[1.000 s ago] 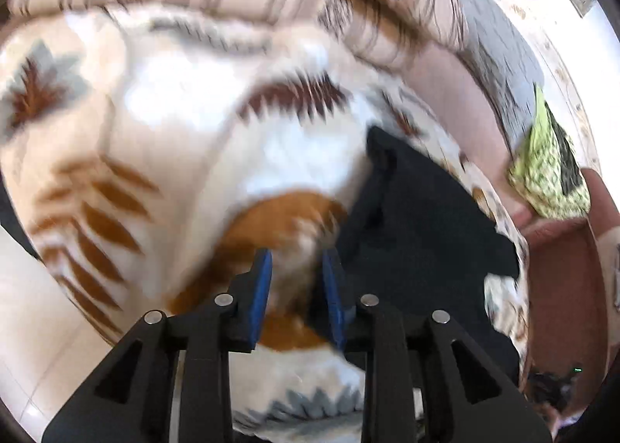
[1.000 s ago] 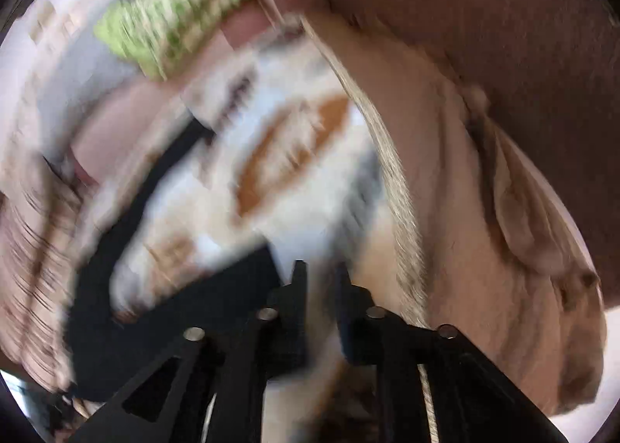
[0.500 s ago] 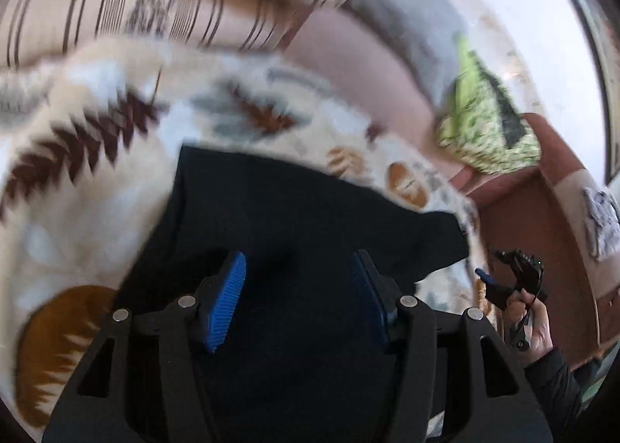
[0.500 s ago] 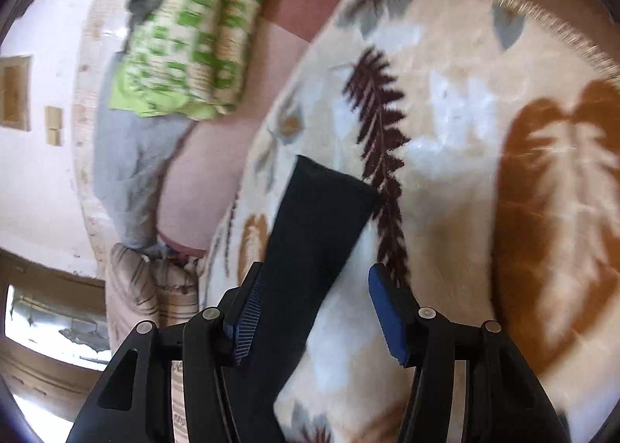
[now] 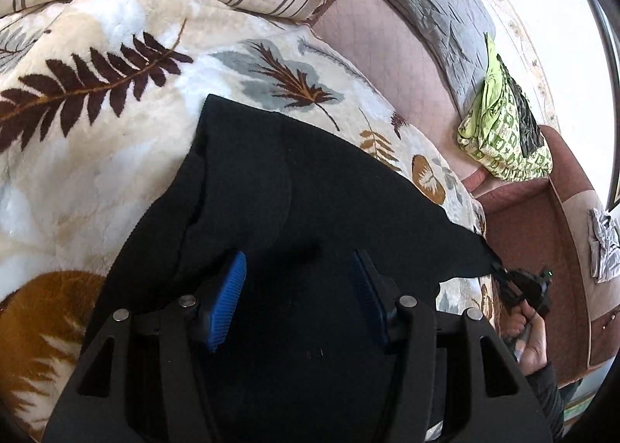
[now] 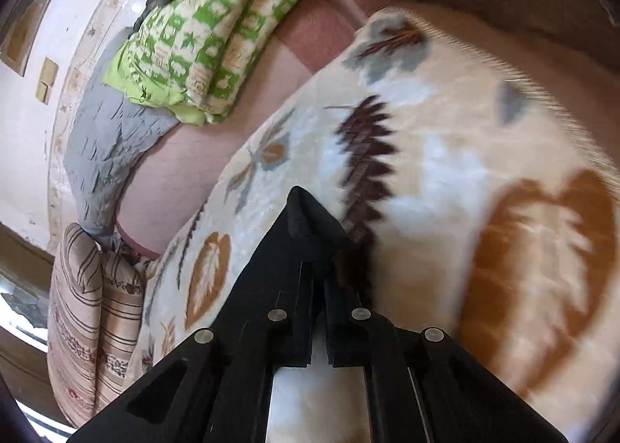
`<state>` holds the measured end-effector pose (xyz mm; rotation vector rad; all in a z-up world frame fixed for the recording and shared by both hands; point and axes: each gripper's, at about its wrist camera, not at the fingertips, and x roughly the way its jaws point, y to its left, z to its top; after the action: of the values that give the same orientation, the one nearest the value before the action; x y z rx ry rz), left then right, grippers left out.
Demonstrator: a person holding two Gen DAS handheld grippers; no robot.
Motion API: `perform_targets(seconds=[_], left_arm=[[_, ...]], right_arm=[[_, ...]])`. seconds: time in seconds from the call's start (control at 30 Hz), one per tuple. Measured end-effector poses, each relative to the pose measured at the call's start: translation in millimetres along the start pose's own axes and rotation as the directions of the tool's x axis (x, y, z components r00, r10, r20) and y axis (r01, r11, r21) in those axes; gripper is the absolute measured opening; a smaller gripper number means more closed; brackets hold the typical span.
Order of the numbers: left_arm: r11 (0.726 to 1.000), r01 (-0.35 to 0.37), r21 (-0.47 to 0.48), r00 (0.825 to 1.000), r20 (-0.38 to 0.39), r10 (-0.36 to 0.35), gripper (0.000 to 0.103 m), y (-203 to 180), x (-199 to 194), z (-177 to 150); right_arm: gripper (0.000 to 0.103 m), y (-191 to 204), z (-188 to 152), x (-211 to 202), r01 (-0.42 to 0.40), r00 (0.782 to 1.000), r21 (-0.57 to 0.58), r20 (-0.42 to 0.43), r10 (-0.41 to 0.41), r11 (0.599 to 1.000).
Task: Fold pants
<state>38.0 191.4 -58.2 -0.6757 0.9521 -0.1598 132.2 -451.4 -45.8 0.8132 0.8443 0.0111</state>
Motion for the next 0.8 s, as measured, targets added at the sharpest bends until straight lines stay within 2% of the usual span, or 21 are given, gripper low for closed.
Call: perform_targets(seconds=[0.13,0.27,0.33,0.4,0.43,0.5,0.57,0.63,0.67,0.73,0.8], left_arm=[[1.000,-0.004,0.018,1.000,-0.024,0.004,0.054,-2,-6,-4],[0.999,-0.007,0.039,0.999,-0.039,0.009,0.055,-2,-12,-11],[0.999,-0.005,0.036,0.999,-0.042,0.006,0.055,-1,-13,-12],[0.999,-0.004,0.033,0.999,-0.047,0.005,0.055,0,-12,-12],[0.999,-0.006,0.034,0.999,-0.049,0.008,0.057,0,-11,-11],[0.999,-0.001,0.041,0.999,-0.054,0.003,0.064,-2,-10,-12],[0.998,0.002,0.064,0.998,-0.056,0.001,0.076,-7,-8,-13],[0.995,-0.012,0.101,0.998,-0.056,0.018,0.082,-14,-5,-15],[0.993,-0.021,0.114,0.998,-0.055,0.028,0.085,-18,-4,-16],[0.990,-0.047,0.131,0.997,-0.047,0.054,0.089,-23,-1,-18],[0.990,-0.058,0.132,0.997,-0.037,0.063,0.093,-25,1,-19]], right_arm=[[0.003,-23,-22,-42,0.003,1.000,0.030,0.005,-0.003,1.000],[0.003,-44,-38,-67,0.012,1.000,0.051,0.026,-0.014,0.999],[0.003,-54,-40,-63,0.031,0.999,0.056,0.026,-0.032,0.998],[0.004,-69,-42,-52,0.094,0.995,0.082,0.022,-0.096,0.992],[0.006,-75,-43,-51,0.115,0.992,0.098,0.033,-0.119,0.988],[0.009,-83,-47,-65,0.191,0.973,0.133,0.105,-0.205,0.973],[0.010,-83,-51,-83,0.199,0.962,0.143,0.162,-0.222,0.969],[0.010,-74,-55,-95,0.167,0.961,0.114,0.205,-0.188,0.979],[0.011,-61,-60,-98,0.135,0.965,0.059,0.218,-0.145,0.989],[0.017,-40,-70,-88,0.096,0.979,-0.062,0.185,-0.083,0.993],[0.017,-24,-80,-71,0.085,0.988,-0.158,0.143,-0.062,0.984]])
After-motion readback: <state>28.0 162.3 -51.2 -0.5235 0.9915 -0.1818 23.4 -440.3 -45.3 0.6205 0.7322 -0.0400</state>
